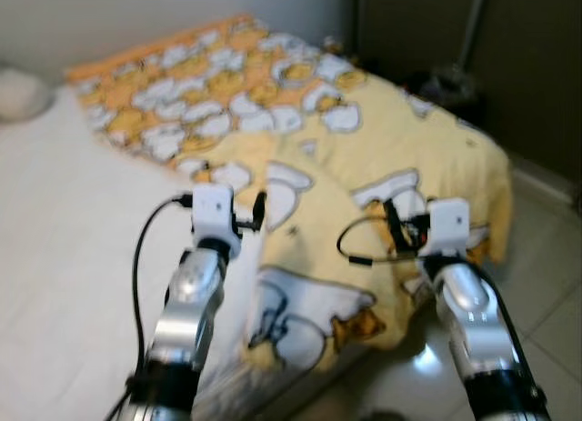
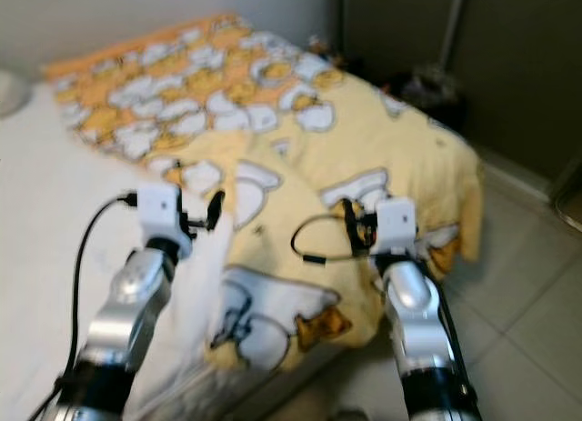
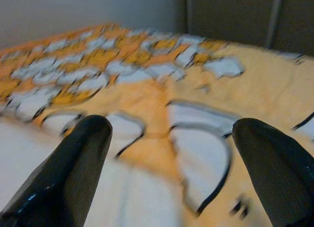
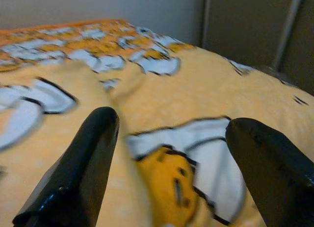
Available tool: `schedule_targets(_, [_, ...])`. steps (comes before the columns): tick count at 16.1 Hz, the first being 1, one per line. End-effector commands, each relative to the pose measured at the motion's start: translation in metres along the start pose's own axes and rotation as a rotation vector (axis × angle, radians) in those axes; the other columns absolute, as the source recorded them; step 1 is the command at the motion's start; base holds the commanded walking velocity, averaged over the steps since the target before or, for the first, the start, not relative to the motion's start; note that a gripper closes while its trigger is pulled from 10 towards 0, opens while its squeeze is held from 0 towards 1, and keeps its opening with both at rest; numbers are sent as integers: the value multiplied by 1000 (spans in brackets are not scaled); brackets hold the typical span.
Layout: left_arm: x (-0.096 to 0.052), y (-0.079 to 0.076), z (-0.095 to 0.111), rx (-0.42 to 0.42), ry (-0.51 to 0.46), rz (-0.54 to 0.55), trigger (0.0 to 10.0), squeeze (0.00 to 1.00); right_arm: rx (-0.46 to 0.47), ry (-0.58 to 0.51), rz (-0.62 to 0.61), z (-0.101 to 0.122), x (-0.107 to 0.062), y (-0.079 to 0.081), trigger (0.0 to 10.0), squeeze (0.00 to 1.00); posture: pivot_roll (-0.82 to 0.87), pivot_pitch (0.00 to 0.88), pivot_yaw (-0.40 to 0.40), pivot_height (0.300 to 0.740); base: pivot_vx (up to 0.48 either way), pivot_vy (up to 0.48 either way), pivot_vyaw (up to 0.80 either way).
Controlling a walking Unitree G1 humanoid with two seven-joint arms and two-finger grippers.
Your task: Clean up the room
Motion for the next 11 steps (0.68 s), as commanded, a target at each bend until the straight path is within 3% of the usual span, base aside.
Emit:
schedule_targets(1, [3,15,-10,26,53,43,10000,0,14,-22,21,6,-2,4,10000,0,-213,0,162,740,0,0,0])
schedule_targets(3, [23,7,-28,-32,167,-28,10000,0,2,1,-3,2,-19,-7,10000,0,-269,0,171,740,0,0,0])
schedule_targets(4, [26,3,-31,-47,189,-47,10000,0,-1,6,-6,1,-24,-9,10000,0,-277,0,171,740,0,0,0])
schedule_targets(8, [32,-30,-55,-168,333,-162,10000,0,-7,55,10,4,-93,-12,10000,0,-413,153,185,740,0,0,0])
schedule_targets(9, [33,-33,-56,-180,345,-161,10000,0,-13,76,15,1,-101,-13,10000,0,-419,162,186,740,0,0,0])
schedule_targets(10, [32,-36,-61,-165,367,-156,10000,0,-18,120,12,-3,-119,-14,10000,0,-440,217,188,740,0,0,0])
schedule_targets(11, [32,-36,-64,-106,372,-141,10000,0,-16,158,6,-5,-135,-14,10000,0,-451,248,191,740,0,0,0])
Point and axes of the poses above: a point about 5 cm out from each wrist's last joint towards the gripper, its own x axis pointing out of the wrist towards the gripper, its own z axis along the axis of the wrist's last joint, y = z × x, the point moved 3 cm from there along x, pointing out of the wrist towards the gripper, and after that the axes turned 2 degrees about x, right-handed, at the moved point
